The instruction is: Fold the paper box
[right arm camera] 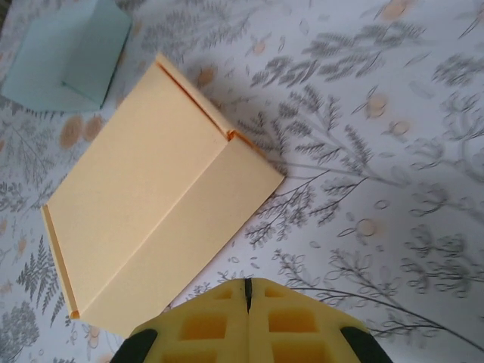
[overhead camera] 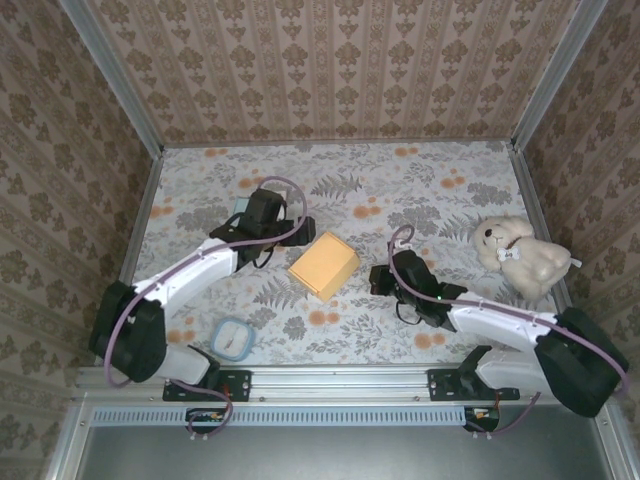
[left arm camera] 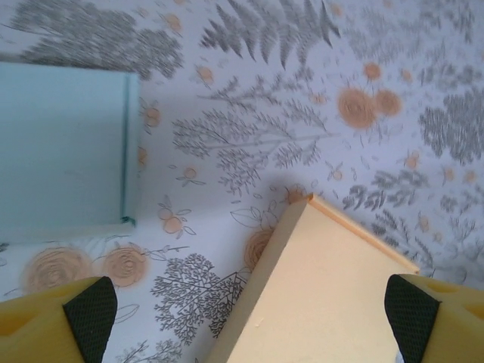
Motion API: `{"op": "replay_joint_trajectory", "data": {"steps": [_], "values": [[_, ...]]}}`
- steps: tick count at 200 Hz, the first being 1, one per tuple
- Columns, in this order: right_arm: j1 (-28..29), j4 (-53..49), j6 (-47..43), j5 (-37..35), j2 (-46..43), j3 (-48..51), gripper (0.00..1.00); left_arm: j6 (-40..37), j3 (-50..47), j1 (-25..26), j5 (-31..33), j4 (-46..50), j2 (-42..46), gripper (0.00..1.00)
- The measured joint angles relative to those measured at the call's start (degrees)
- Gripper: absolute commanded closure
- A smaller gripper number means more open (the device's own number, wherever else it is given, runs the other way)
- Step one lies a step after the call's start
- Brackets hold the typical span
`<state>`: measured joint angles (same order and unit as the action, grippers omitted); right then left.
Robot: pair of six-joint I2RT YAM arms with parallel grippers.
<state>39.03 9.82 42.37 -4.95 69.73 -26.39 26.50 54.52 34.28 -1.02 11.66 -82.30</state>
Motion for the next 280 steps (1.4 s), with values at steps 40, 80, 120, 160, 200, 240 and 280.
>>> {"op": "replay_joint_trajectory", "data": {"steps": [40, 80, 120, 160, 200, 240, 280], "values": [[-3.82, 1.20, 2.49, 7.56, 9.25, -4.24, 1.00, -5.03, 2.25, 0.33, -7.45, -1.03, -6.29, 0.07], [-7.17, 4.15, 3.96, 12.90, 18.05, -6.27, 1.00, -7.13, 6.25, 0.22, -9.57, -1.75, -11.06, 0.07], [-9.11, 8.35, 5.31, 17.31, 25.03, -8.33, 1.00, -7.76, 6.93, 0.15, -9.51, -2.10, -16.44, 0.07], [-10.73, 12.94, 6.45, 20.50, 28.98, -10.03, 1.00, -7.98, 6.93, 0.63, -11.15, -4.17, -19.74, 0.10], [-11.96, 14.36, 7.37, 23.71, 31.04, -11.23, 1.00, -8.17, 7.17, 4.31, -11.04, -6.14, -22.34, 0.14], [-13.49, 14.43, 7.37, 28.68, 32.76, -12.46, 1.00, -8.09, 7.41, 6.54, -9.64, -8.20, -22.73, 0.15], [-14.03, 14.82, 7.30, 30.01, 32.96, -12.46, 1.00, -7.26, 6.64, 7.89, -6.67, -9.03, -21.53, 0.17]]}}
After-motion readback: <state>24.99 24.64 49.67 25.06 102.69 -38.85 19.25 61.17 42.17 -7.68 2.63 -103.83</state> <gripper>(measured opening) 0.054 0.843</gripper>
